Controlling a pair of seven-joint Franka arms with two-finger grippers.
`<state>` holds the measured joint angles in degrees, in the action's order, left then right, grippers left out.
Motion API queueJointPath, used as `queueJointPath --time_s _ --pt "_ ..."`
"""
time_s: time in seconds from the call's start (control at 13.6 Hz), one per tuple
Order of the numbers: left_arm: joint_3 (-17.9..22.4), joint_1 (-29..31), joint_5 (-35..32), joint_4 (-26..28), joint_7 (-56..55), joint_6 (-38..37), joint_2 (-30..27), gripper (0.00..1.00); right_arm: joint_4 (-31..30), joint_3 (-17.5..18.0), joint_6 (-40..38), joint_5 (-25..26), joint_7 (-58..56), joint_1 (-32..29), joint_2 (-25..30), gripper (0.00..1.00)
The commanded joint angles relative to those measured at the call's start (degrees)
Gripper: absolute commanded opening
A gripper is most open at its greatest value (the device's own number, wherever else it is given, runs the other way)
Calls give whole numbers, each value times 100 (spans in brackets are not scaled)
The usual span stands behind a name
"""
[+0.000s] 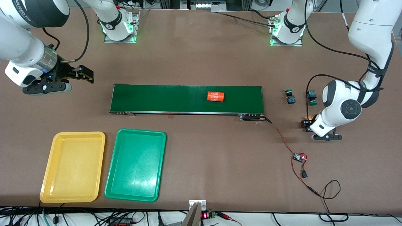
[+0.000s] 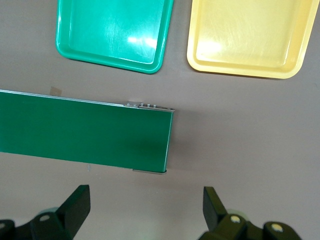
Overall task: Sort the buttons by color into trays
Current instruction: 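Grasp a yellow-cap button with the left gripper, then carry the yellow-cap button to the belt and open the left gripper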
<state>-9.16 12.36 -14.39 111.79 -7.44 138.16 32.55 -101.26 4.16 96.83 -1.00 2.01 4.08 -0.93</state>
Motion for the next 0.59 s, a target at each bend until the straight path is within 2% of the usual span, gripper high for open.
queueJointPath --time_s 0.0,0.07,0.22,0.37,0.51 --pt "-51 64 -160 54 14 70 -3 27 -17 -20 -41 13 1 -30 49 100" --pt "-94 64 -160 36 41 -8 -73 20 -8 -20 -50 13 1 -30 49 100" --pt "-304 21 -169 10 128 -498 -432 16 27 -20 -129 13 10 -30 49 100" --pt "-760 29 -169 -8 575 -1061 -714 15 105 -29 -138 13 -42 -38 41 100" --pt "-1314 56 -3 -16 176 -1571 -925 13 220 -38 -339 13 -51 -38 49 100"
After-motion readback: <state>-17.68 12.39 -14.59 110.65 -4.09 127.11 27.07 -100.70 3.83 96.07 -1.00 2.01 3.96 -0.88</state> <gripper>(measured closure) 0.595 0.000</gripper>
